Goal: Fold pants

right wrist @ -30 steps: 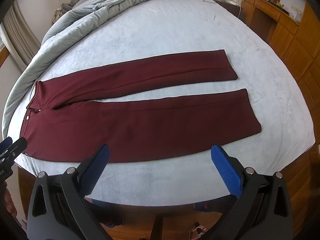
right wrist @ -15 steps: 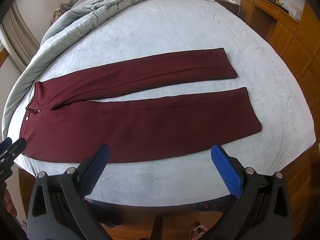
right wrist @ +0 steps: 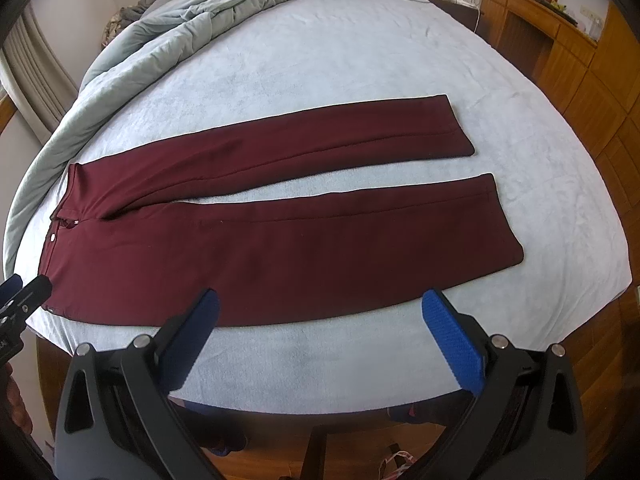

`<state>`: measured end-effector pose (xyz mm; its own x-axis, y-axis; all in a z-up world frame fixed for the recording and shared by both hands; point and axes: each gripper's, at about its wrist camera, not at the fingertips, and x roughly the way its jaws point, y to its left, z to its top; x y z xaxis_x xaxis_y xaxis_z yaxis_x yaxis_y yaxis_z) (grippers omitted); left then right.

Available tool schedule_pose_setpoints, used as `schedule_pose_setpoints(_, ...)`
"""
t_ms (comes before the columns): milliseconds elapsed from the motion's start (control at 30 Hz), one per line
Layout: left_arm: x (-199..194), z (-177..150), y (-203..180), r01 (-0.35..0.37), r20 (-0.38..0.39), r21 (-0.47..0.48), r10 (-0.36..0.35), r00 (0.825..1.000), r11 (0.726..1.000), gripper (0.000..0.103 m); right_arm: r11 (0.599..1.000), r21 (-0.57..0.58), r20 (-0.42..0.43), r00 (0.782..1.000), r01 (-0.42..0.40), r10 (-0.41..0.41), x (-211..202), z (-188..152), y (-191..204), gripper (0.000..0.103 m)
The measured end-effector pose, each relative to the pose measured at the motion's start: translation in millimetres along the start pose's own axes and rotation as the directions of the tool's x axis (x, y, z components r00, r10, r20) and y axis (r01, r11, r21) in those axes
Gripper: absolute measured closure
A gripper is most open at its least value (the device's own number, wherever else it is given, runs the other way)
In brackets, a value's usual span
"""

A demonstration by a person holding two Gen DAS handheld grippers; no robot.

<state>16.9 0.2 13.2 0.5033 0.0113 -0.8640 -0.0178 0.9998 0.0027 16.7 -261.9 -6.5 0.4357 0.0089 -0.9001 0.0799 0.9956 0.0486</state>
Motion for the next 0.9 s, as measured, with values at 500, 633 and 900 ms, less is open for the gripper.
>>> schedule_pose_setpoints(500,48,40,-35,-0.002,-0.008,0.041,0.003,1.000,0.999,0.004,1.000,-0.024,0.050,0.999,-0.005,0.006,36,59,-64,0.002)
schedule_pose_setpoints(633,73,73,-54,0.055,0.025,0.028,-0.055,0.998,0.998,0.004,0.998,-0.049,0.078,0.997,0.028,-0.024,74,116,-115,0.002)
schedule_pose_setpoints(900,135,136,-106,0.124,0.056,0.075,-0.128,0.990,0.989,0.004,0.994,-0.107,-0.078,0.997,0.003,-0.012,192,223,-196,0.003)
